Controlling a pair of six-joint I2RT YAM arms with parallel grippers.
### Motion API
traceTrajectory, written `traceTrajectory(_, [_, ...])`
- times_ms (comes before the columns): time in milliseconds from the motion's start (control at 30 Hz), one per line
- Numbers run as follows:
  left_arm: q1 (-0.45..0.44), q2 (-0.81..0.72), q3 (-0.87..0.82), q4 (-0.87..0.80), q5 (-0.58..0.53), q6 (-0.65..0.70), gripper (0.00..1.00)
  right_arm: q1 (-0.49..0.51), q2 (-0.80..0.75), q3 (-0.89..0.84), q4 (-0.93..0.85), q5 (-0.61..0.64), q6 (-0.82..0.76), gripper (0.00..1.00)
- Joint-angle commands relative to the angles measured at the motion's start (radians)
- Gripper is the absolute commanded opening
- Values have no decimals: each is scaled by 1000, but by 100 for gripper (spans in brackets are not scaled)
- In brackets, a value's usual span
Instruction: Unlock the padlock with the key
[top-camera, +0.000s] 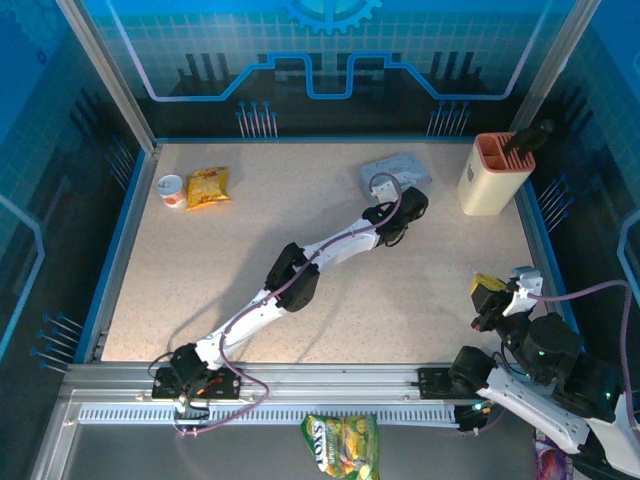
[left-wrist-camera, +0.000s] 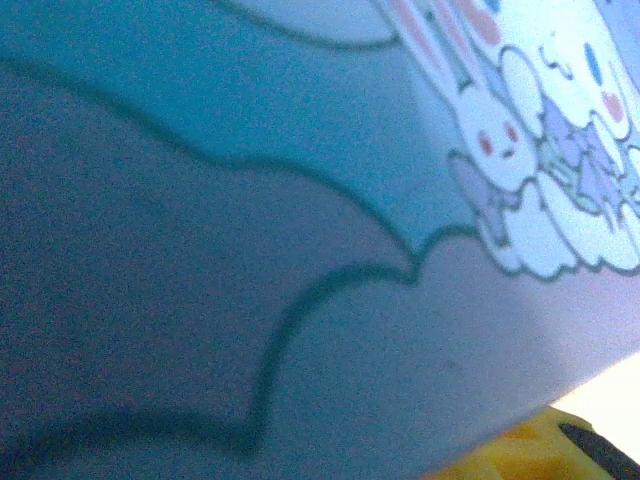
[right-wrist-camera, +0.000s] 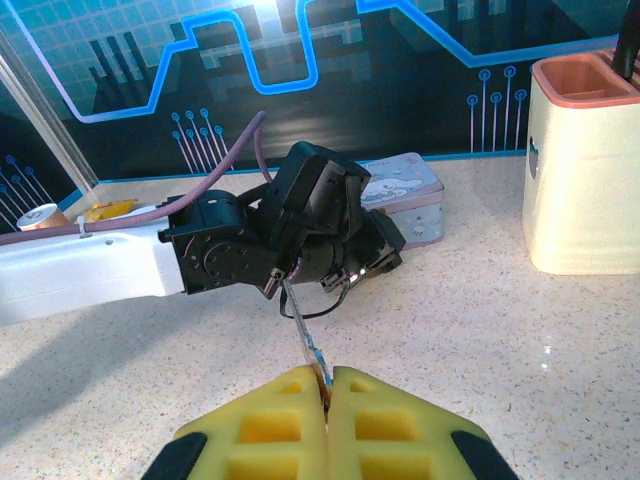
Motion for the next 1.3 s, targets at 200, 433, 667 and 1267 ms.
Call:
traceTrajectory(200, [50, 1, -70, 15, -45, 56, 30, 18, -19, -1, 4, 5, -10, 0])
traceTrajectory(433, [56, -196, -409, 234, -51, 173, 16, 19, -20, -5, 7, 10, -10, 0])
traceTrajectory(667, [81, -437, -863, 544, -12, 333, 10, 20, -18, -10, 20, -3, -4, 0])
traceTrajectory(1267, [282, -1088, -1917, 953, 228, 393, 5, 21, 219, -183, 324, -233, 35, 0])
